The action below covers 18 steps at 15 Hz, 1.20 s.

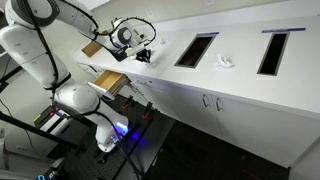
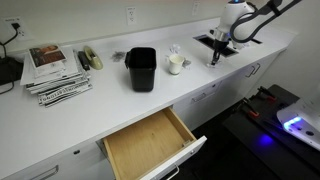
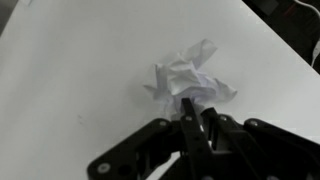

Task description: Open the second drawer from the right then put the white paper in the open drawer

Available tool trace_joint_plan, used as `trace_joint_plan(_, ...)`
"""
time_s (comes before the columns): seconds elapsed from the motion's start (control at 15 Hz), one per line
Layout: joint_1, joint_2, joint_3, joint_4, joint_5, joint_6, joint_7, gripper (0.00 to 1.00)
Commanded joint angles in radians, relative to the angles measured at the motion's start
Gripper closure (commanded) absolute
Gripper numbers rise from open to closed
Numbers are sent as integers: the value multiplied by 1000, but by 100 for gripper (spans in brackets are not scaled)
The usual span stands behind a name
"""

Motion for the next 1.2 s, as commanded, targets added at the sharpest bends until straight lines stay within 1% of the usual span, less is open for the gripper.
trace_joint_plan(0.0,-15,-29,19,-16,-25,11,38,100)
trace_joint_plan(0.13,-12,-71,27,-43,-18,-7,39,100)
trace_joint_plan(0.4,14,-264,68,-149,-12,-99,67,100)
trace_joint_plan(0.6,49,-423,116,-190,15,-244,64,100)
trace_joint_plan(0.67,69,-476,130,-195,30,-301,51,100)
trace_joint_plan(0.8,130,-558,152,-179,89,-418,15,100)
trace_joint_plan(0.93,204,-579,173,-136,145,-492,-12,100)
trace_joint_plan(1.13,311,-569,210,-82,220,-537,-49,100)
